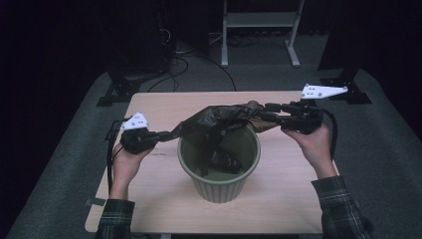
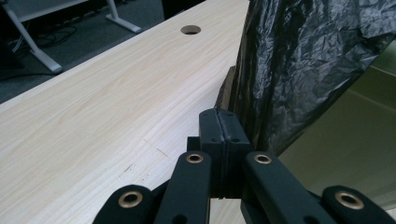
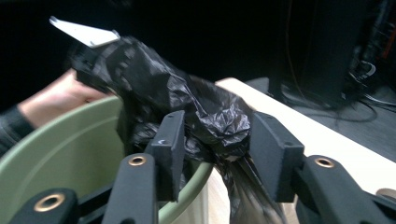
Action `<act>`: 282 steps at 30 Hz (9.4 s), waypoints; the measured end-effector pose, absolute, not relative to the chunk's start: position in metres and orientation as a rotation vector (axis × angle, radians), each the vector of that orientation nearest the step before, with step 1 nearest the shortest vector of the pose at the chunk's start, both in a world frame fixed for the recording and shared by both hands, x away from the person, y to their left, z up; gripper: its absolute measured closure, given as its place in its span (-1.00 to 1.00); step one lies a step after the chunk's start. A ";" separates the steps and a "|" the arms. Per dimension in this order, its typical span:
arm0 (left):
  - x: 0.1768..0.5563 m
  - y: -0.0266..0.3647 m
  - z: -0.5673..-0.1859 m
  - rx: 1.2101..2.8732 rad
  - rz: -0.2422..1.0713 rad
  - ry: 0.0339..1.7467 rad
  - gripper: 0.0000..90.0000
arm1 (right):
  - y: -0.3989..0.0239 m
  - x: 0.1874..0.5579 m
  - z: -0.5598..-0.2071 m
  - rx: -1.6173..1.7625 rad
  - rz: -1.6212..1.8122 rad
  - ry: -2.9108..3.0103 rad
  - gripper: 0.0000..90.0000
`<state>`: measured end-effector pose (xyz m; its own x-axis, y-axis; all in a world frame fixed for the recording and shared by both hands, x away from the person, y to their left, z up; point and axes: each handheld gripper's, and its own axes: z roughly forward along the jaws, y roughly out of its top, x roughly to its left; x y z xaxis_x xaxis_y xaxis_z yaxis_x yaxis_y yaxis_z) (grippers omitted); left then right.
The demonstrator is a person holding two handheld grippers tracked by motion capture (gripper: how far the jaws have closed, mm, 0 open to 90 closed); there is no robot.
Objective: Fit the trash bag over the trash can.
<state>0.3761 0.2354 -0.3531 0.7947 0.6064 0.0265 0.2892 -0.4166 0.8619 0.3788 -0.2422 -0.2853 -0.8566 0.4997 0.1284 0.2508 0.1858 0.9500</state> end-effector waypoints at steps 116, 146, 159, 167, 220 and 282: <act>0.362 0.231 -0.384 2.023 0.413 0.693 1.00 | -0.194 0.398 -0.309 0.745 1.501 2.481 0.30; 0.401 0.212 -0.399 2.121 0.389 0.750 1.00 | -0.203 0.457 -0.367 1.018 1.293 2.393 1.00; 0.398 0.213 -0.426 2.179 0.360 0.781 1.00 | -0.196 0.465 -0.428 1.099 1.162 2.483 1.00; 0.389 0.225 -0.414 2.156 0.354 0.755 0.71 | -0.207 0.456 -0.397 1.075 1.264 2.381 0.47; 0.286 0.226 -0.484 2.281 0.280 0.634 -1.00 | -0.080 0.364 -0.274 0.547 1.506 2.497 -0.78; 0.287 0.226 -0.484 2.281 0.278 0.629 -1.00 | -0.045 0.388 -0.307 0.703 0.842 2.769 -0.77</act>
<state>0.2866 0.2265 -0.4838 0.8563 0.5164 0.0109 0.3559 -0.6051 0.7122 0.3879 -0.0445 -0.3067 -0.8758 0.4823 -0.0186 0.3903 0.7303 0.5606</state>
